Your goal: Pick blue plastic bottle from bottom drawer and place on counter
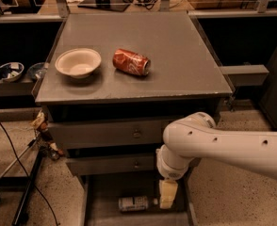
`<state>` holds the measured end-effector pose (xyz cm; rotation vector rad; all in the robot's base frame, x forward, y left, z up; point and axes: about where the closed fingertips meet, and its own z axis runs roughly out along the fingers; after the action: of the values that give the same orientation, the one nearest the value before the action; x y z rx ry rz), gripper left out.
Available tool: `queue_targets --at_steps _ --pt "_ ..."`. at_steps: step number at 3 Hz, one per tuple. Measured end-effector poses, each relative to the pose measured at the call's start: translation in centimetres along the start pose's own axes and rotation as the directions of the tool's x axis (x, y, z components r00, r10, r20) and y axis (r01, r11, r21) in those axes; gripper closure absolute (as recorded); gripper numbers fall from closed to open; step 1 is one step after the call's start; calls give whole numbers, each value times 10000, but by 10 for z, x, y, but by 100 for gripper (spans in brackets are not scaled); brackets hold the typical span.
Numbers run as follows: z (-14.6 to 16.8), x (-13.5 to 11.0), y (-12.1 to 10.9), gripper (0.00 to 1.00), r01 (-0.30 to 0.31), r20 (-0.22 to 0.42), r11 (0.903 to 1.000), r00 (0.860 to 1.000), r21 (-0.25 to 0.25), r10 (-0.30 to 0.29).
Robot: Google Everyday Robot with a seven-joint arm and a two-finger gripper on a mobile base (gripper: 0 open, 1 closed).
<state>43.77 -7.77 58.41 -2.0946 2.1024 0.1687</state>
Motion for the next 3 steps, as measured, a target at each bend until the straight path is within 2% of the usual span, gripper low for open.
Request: queue_targets --at_steps 2,3 --pt "35 -1 1 0 -345 291 9994 9990 -50 347" --pt "54 -6 3 0 -472 517 9980 9974 -428 494"
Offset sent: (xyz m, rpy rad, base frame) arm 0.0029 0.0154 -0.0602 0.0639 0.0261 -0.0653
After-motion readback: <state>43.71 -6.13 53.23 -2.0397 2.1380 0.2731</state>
